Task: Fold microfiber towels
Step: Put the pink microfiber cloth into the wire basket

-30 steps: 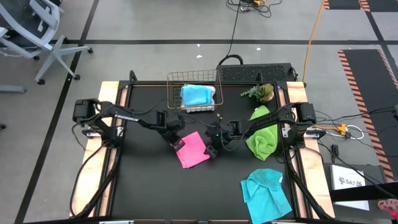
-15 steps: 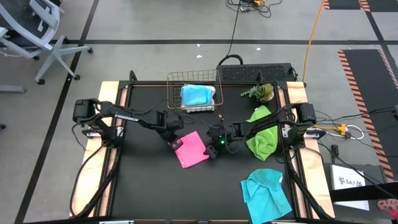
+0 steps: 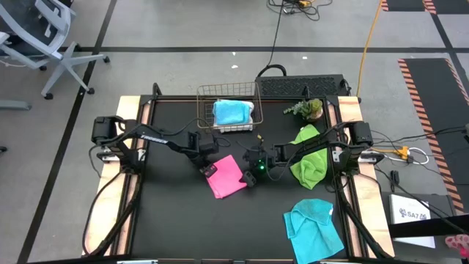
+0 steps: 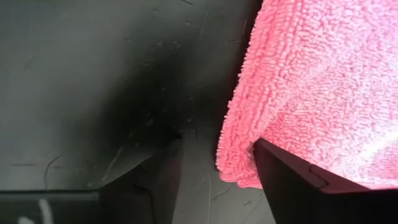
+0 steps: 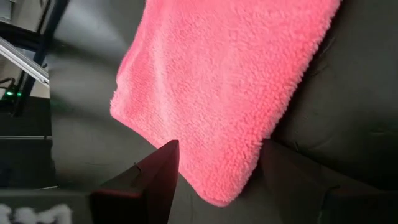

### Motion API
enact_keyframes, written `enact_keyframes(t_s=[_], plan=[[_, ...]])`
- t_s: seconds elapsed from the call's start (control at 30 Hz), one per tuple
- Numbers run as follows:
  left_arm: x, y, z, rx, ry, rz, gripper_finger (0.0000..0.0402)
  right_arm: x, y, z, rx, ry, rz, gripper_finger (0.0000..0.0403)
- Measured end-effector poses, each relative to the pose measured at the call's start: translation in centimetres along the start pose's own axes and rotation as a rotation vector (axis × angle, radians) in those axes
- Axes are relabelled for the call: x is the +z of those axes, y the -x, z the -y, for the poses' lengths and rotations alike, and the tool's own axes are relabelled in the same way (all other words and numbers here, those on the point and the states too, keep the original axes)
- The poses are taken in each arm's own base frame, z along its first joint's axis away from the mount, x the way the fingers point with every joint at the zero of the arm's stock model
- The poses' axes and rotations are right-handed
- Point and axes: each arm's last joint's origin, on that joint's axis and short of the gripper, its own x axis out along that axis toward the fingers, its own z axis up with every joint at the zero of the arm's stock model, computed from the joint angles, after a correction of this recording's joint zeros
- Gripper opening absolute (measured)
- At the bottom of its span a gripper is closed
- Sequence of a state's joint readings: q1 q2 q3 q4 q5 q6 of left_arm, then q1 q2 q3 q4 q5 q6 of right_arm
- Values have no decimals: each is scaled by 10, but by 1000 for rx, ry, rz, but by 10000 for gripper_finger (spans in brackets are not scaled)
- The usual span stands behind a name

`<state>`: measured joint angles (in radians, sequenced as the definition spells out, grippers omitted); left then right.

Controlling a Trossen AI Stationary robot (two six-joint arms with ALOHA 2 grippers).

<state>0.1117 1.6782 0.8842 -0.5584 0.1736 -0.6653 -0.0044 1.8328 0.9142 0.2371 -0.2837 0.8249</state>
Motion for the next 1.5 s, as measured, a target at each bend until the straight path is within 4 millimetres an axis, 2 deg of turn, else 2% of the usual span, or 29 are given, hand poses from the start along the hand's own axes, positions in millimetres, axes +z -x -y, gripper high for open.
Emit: enact_keyframes(t_s=[0.23, 0.53, 1.13, 1.33, 1.5], plan=[[1, -1, 1, -27, -4, 11, 218, 1, -1, -1, 1, 6, 30, 217], [1, -1, 2, -68, -6, -17, 214, -5, -22, 4, 63, -35, 13, 217], [-2, -2, 7, -129, -56, -54, 214, 0, -21, 8, 77, -35, 18, 217], [1, 5, -2, -216, -27, -117, 213, 2, -21, 7, 106, -25, 21, 217], [8, 19, -13, -289, 22, -122, 213, 2, -21, 7, 109, -25, 15, 217]])
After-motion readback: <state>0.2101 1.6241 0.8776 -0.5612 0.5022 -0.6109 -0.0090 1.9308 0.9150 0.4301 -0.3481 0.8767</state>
